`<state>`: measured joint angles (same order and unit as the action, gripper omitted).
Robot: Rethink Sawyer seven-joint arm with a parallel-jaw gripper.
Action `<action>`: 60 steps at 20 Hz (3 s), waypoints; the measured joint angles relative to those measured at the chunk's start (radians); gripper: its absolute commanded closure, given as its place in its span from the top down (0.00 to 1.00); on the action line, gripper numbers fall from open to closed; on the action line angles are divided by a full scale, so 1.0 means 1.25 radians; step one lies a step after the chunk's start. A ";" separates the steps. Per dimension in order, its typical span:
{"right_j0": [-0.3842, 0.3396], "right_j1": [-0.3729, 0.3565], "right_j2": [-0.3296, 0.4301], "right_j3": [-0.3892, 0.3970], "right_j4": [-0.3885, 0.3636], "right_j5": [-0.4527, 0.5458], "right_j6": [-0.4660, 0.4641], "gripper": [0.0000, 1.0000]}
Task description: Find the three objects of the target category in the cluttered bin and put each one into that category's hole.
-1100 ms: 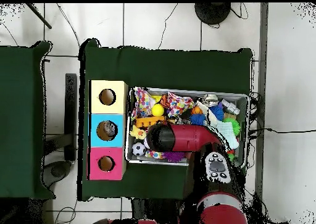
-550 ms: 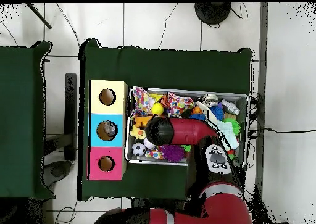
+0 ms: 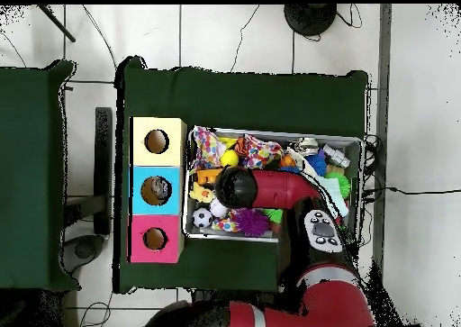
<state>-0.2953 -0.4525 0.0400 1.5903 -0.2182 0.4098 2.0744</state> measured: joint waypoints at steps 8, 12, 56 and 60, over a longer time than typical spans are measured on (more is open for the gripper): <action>-0.015 0.001 0.018 -0.005 0.008 0.032 0.000 1.00; -0.006 -0.001 0.017 -0.014 0.008 0.071 0.000 1.00; 0.125 -0.033 0.013 0.042 0.011 0.185 0.000 1.00; 0.140 -0.019 -0.005 0.042 0.011 0.146 0.000 1.00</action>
<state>-0.1203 -0.4764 0.0334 1.6427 -0.2049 0.5923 2.0744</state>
